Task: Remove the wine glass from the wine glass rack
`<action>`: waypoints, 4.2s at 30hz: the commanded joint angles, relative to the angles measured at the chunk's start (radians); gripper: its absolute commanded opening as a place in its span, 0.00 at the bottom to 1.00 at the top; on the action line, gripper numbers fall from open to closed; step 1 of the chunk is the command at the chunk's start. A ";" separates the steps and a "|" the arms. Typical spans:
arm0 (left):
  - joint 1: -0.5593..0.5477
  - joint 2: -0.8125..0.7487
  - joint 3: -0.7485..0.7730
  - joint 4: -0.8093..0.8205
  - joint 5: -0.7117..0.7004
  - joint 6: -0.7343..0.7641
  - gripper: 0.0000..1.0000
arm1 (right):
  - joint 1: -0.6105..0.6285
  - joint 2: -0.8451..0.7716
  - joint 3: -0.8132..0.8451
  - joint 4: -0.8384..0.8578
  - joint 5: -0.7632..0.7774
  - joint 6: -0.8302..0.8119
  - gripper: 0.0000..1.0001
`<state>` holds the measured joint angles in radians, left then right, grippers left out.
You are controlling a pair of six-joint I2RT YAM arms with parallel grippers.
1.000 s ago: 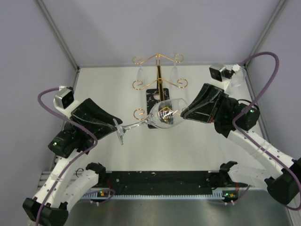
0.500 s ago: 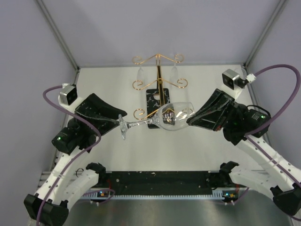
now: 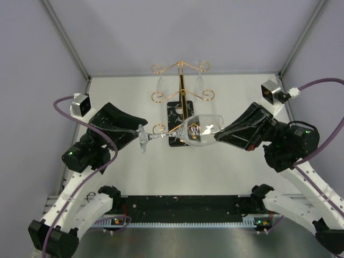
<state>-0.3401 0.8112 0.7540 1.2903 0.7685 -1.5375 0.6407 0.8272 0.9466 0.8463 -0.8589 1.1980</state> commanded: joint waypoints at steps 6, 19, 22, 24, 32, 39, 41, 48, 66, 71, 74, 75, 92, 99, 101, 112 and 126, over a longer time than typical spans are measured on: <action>0.001 -0.012 0.028 -0.138 -0.001 0.131 0.55 | 0.013 -0.053 0.141 -0.237 0.061 -0.181 0.00; 0.001 0.009 0.044 -0.362 -0.012 0.299 0.57 | -0.012 -0.048 0.254 -0.502 0.133 -0.336 0.00; 0.001 0.023 0.059 -0.430 -0.012 0.342 0.57 | -0.055 -0.043 0.285 -0.572 0.143 -0.363 0.00; 0.001 0.031 0.065 -0.473 -0.015 0.372 0.58 | -0.087 -0.039 0.308 -0.604 0.141 -0.376 0.00; 0.001 0.066 0.094 -0.594 -0.026 0.471 0.57 | -0.193 -0.005 0.428 -0.808 0.185 -0.491 0.00; 0.001 0.074 0.153 -0.788 -0.043 0.594 0.58 | -0.291 0.029 0.560 -1.096 0.352 -0.635 0.00; 0.001 0.074 0.166 -0.850 -0.052 0.637 0.58 | -0.297 0.050 0.612 -1.176 0.424 -0.670 0.00; 0.001 0.063 0.172 -0.951 -0.038 0.703 0.58 | -0.328 0.127 0.754 -1.424 0.789 -0.799 0.00; 0.001 0.108 0.163 -1.142 -0.020 0.795 0.57 | -0.613 0.659 1.121 -1.762 0.835 -0.815 0.00; 0.001 0.144 0.131 -1.080 0.000 0.751 0.56 | -0.711 0.698 1.040 -1.771 0.773 -0.785 0.00; 0.001 0.170 0.130 -1.069 0.018 0.734 0.54 | -0.737 0.716 0.994 -1.773 0.747 -0.782 0.00; 0.003 0.175 0.130 -1.069 0.023 0.728 0.54 | -0.739 0.721 0.982 -1.776 0.748 -0.782 0.00; 0.003 0.157 0.113 -1.086 0.049 0.737 0.54 | -0.826 0.701 0.712 -1.711 0.854 -0.782 0.00; 0.004 0.161 0.108 -1.088 0.052 0.737 0.54 | -0.851 0.748 0.713 -1.690 0.917 -0.769 0.00; 0.004 0.166 0.108 -1.089 0.054 0.737 0.54 | -0.855 0.765 0.727 -1.684 0.929 -0.764 0.00; 0.003 0.174 0.113 -1.123 0.040 0.766 0.54 | -0.880 0.868 0.756 -1.646 0.959 -0.747 0.00; 0.004 0.189 0.111 -1.129 0.037 0.769 0.54 | -0.885 0.879 0.770 -1.645 0.911 -0.753 0.45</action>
<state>-0.3367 1.0023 0.8612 0.1448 0.8047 -0.7856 -0.2302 1.7161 1.6573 -0.8322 0.0574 0.4534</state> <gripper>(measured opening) 0.540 0.395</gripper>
